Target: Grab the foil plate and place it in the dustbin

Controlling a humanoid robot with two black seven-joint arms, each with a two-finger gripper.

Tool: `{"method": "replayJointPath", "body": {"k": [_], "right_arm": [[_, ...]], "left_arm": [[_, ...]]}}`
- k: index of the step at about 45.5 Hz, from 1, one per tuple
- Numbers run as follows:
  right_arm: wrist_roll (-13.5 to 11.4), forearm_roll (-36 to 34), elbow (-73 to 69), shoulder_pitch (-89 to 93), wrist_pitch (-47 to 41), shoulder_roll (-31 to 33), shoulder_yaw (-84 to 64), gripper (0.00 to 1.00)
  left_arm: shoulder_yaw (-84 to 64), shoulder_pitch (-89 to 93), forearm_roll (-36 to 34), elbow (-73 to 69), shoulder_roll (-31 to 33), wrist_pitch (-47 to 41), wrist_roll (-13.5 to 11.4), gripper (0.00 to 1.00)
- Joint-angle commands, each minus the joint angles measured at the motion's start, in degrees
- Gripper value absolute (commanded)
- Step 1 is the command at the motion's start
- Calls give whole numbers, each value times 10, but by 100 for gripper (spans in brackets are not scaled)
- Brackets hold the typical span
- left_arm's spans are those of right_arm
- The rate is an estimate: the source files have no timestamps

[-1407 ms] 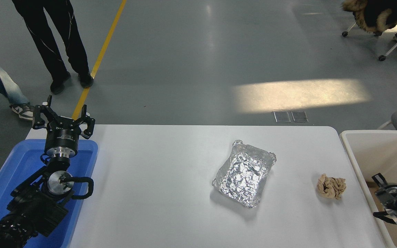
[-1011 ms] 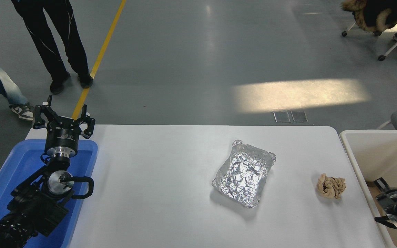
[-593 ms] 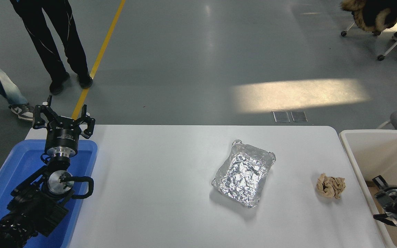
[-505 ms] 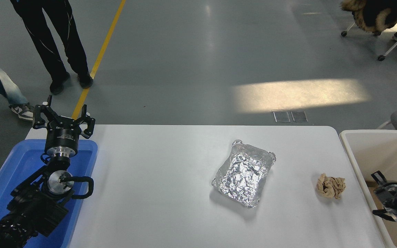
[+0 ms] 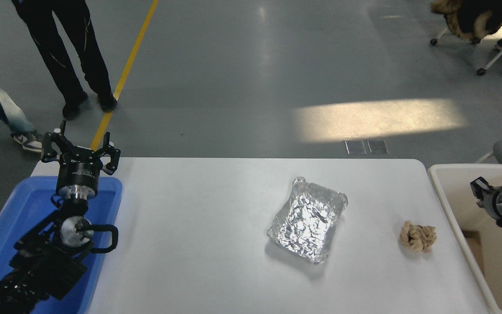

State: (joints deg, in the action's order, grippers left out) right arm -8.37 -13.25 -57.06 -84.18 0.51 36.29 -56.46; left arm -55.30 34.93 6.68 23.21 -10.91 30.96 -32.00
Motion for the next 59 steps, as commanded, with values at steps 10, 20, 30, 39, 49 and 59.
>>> {"method": "replayJointPath", "body": {"k": [10,20,30,39,49,59], "right_arm": [[-1,14,-328,-410,-109,-51,-154,100],[-1,7,-388,-545,-198,-126,-158,100],[1,-26,-400,-635,-285,-180,-153,100],[1,-35,-405,-673,-331,-214,-141,100],[0,-56,-387,-567,-254,-277,-138,99],[-2,-90,-315,-384,-150,-311,-130,99]], "left_arm": [[-1,0,2,0,-1,0,0,99],[-1,-1,2,-1,0,0,0,99],[-1,-1,2,0,0,0,0,99],[-1,-1,2,0,0,0,-1,99],[-1,-1,2,0,0,0,-1,99],[-1,0,2,-1,0,0,-1,99]]}}
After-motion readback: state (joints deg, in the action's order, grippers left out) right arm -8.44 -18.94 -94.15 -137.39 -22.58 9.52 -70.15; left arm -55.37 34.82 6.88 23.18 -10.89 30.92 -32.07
